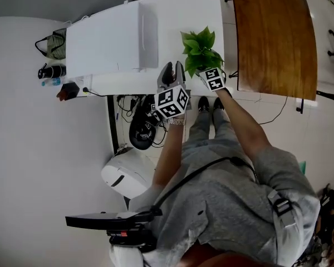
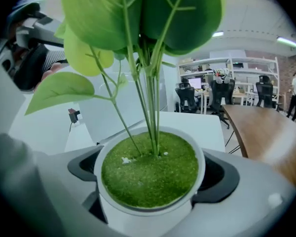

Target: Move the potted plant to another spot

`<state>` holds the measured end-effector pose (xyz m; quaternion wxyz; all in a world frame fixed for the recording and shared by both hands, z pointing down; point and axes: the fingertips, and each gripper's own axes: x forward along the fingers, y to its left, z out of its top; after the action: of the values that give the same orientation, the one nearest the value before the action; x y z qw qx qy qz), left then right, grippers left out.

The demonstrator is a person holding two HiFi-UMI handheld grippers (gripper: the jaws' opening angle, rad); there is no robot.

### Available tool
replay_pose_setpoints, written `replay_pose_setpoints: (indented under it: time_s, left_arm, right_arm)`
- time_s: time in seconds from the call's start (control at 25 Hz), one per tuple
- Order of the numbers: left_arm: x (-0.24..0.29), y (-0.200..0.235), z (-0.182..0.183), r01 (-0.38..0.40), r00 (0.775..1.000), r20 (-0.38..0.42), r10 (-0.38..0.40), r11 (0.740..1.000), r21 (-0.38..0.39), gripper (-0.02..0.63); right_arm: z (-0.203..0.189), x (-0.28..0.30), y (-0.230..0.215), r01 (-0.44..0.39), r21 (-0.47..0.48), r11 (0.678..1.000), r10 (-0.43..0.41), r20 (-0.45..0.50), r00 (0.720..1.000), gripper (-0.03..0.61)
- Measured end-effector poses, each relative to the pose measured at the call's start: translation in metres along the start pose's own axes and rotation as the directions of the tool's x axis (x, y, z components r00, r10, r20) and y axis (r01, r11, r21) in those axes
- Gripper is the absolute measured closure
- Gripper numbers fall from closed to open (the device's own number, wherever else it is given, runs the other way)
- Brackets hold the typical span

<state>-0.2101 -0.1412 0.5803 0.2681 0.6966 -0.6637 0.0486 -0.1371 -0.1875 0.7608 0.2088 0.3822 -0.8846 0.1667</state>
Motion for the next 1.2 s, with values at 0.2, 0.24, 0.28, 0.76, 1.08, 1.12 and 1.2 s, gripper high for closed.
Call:
replay_pose_setpoints:
  time_s: [0.2, 0.24, 0.28, 0.76, 1.08, 1.12, 1.2]
  left_arm:
    - [0.014, -0.039, 0.002, 0.073, 0.997, -0.008, -0.073, 0.997, 0.035, 0.476]
    - [0.018, -0.052, 0.002, 0.096, 0.995, -0.01, -0.095, 0.994, 0.049, 0.476]
    - [0.022, -0.066, 0.003, 0.119, 0.993, -0.013, -0.119, 0.991, 0.065, 0.476]
    - [0.041, -0.2, -0.038, 0.36, 0.93, -0.144, -0.337, 0.914, 0.188, 0.476]
    - [0.033, -0.187, -0.046, 0.321, 0.944, -0.15, -0.295, 0.926, 0.199, 0.476]
    - [0.031, -0.19, -0.046, 0.322, 0.944, -0.146, -0.297, 0.926, 0.199, 0.476]
    - [0.025, -0.198, -0.046, 0.328, 0.942, -0.139, -0.304, 0.923, 0.2, 0.476]
  right_arm:
    - [0.017, -0.033, -0.03, 0.067, 0.031, 0.997, -0.068, 0.045, 0.997, 0.018]
    - [0.019, -0.044, -0.044, 0.096, 0.043, 0.994, -0.098, 0.055, 0.994, 0.018]
    - [0.019, -0.056, -0.061, 0.131, 0.055, 0.99, -0.134, 0.062, 0.989, 0.018]
    - [-0.089, -0.189, -0.262, 0.483, 0.225, 0.846, -0.486, -0.047, 0.873, 0.018]
    - [-0.094, -0.185, -0.276, 0.469, 0.268, 0.842, -0.486, -0.002, 0.874, 0.009]
    - [-0.096, -0.189, -0.274, 0.469, 0.268, 0.841, -0.484, -0.011, 0.875, 0.009]
    - [-0.098, -0.198, -0.268, 0.457, 0.272, 0.847, -0.473, -0.008, 0.881, 0.008]
